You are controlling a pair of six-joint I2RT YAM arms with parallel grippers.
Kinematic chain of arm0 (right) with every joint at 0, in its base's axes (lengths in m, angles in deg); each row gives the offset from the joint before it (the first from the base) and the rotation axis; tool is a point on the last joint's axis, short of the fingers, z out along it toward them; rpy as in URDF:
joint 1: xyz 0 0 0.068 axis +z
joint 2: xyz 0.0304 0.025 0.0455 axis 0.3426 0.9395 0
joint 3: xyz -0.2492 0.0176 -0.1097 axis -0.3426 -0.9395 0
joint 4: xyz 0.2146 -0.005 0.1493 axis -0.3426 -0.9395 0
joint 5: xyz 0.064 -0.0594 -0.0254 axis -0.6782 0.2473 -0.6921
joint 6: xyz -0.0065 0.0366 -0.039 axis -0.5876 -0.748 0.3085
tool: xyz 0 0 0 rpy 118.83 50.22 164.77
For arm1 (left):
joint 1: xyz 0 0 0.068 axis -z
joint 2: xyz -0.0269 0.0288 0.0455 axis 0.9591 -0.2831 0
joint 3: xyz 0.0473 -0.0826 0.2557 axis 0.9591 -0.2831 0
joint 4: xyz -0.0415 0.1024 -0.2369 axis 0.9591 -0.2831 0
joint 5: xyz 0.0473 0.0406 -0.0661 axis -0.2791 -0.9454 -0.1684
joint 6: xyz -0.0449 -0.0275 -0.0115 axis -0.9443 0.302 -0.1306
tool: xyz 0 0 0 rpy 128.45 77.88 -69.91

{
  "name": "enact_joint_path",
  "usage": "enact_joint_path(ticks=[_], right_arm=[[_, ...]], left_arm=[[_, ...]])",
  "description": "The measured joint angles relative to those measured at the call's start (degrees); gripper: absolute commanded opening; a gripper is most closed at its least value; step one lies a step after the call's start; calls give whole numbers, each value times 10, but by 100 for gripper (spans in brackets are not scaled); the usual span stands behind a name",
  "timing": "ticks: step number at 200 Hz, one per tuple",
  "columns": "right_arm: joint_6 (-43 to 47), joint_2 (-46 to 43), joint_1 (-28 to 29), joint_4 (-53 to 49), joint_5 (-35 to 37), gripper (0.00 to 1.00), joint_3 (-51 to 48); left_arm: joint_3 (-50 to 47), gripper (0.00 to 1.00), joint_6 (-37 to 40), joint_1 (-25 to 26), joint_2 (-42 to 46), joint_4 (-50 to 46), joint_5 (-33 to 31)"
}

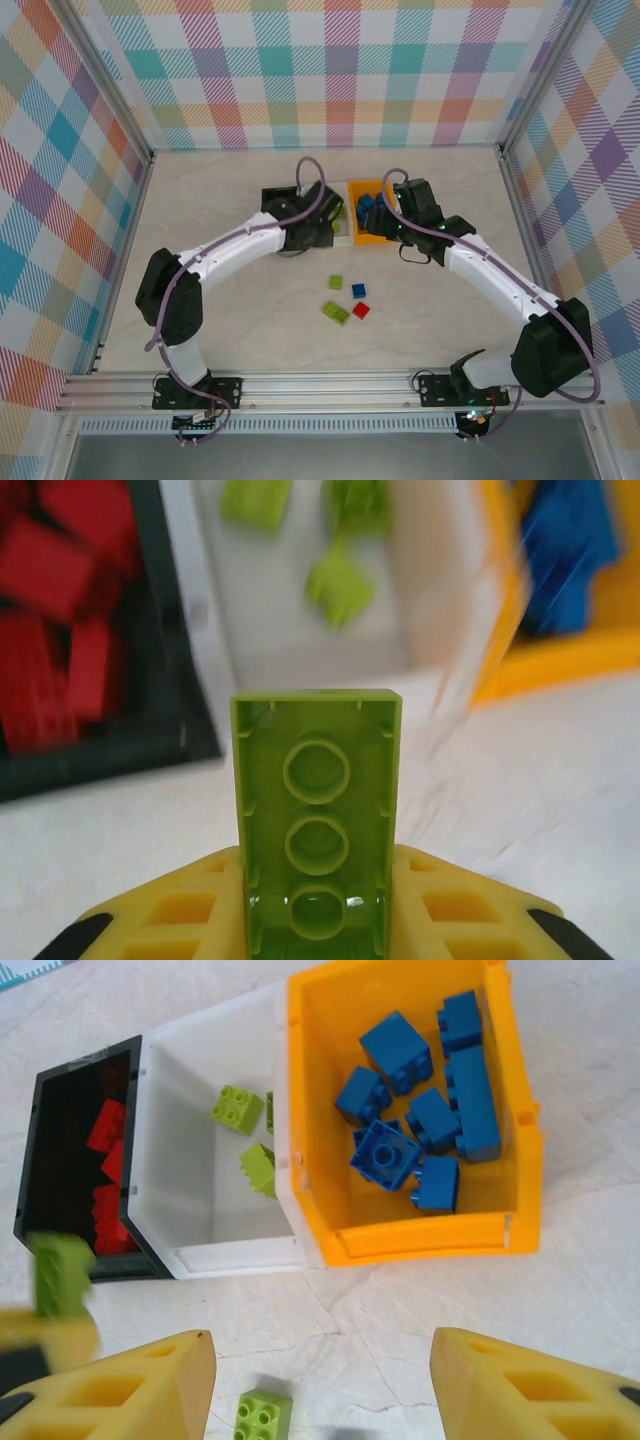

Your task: Sort the legos into containers by color

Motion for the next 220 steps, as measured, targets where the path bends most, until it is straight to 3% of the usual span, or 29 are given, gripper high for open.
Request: enact_joint_path(ticks=[33, 87, 130, 166, 192, 220], right_arm=[[-7, -15, -1, -7, 3, 60, -23], [-8, -56, -1, -13, -5, 60, -54], [-3, -68, 5, -17, -33, 66, -76], [21, -31, 51, -9, -80, 68, -79], [31, 46, 101, -12, -85, 68, -44], [33, 129, 137, -13, -82, 69, 5]], left_arm=[[177, 25, 7, -19, -122, -2, -1], [353, 25, 12, -35, -302, -88, -24], [402, 72, 7, -46, -333, -137, -29], [330, 100, -6, -47, -268, -118, -19], [229, 100, -19, -47, -141, -80, -13], [78, 100, -34, -47, 56, -23, -26]])
